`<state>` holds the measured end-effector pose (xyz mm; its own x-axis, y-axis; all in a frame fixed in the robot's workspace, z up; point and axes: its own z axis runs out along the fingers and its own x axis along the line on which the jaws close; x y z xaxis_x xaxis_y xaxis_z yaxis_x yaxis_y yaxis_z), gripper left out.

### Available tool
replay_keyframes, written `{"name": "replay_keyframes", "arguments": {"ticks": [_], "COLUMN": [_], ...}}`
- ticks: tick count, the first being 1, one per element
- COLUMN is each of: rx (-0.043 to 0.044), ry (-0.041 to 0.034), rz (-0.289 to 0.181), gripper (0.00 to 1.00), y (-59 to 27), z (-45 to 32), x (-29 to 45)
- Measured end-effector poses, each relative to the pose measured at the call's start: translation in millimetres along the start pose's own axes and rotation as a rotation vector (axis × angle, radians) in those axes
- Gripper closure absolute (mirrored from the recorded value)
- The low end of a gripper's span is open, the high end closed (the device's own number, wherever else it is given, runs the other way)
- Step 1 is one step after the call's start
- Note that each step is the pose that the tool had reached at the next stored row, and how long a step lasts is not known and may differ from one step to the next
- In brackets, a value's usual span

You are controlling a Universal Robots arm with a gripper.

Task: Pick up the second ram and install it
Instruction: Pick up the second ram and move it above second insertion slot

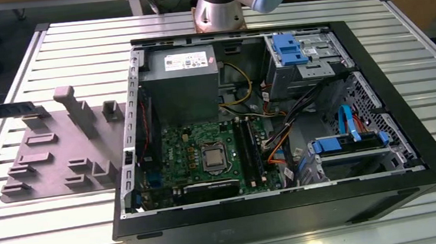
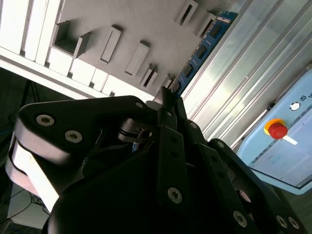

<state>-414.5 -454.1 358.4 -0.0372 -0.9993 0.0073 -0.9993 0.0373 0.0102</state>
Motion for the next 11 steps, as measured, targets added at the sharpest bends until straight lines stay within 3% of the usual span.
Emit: {"name": "replay_keyframes", "arguments": {"ticks": [11], "rx": [0.0001], "ry": [0.0027], "rz": [0.001], "gripper": [0.86], "y": [0.1], "z": [-6.8], "x": [-0.9]}}
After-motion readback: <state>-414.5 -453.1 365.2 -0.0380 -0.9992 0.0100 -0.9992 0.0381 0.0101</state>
